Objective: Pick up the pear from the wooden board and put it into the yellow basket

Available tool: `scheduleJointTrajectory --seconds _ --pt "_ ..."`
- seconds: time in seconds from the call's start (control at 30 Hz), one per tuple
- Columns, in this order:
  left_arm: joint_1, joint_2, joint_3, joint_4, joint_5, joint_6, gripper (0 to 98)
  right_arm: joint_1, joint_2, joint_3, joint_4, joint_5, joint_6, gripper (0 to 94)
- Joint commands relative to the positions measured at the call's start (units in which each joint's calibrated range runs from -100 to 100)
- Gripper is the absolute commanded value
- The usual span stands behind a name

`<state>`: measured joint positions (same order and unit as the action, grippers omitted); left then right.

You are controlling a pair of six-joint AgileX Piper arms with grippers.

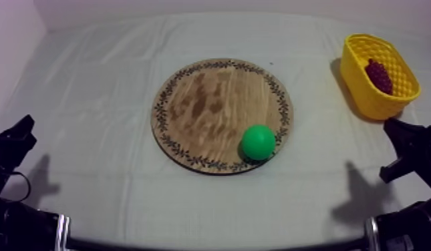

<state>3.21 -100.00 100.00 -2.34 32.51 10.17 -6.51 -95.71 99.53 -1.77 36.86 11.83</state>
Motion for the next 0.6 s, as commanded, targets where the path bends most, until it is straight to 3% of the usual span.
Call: scheduleJointTrajectory --seconds 0.0,0.57 --pt "0.02 0.0 0.0 0.02 -0.01 0.01 0.1 0.0 -0.04 0.02 -0.01 0.08 0.02 0.5" --pt "0.02 0.0 0.0 0.02 -0.01 0.01 0.1 0.0 -0.04 0.02 -0.02 0.08 -0.41 0.5"
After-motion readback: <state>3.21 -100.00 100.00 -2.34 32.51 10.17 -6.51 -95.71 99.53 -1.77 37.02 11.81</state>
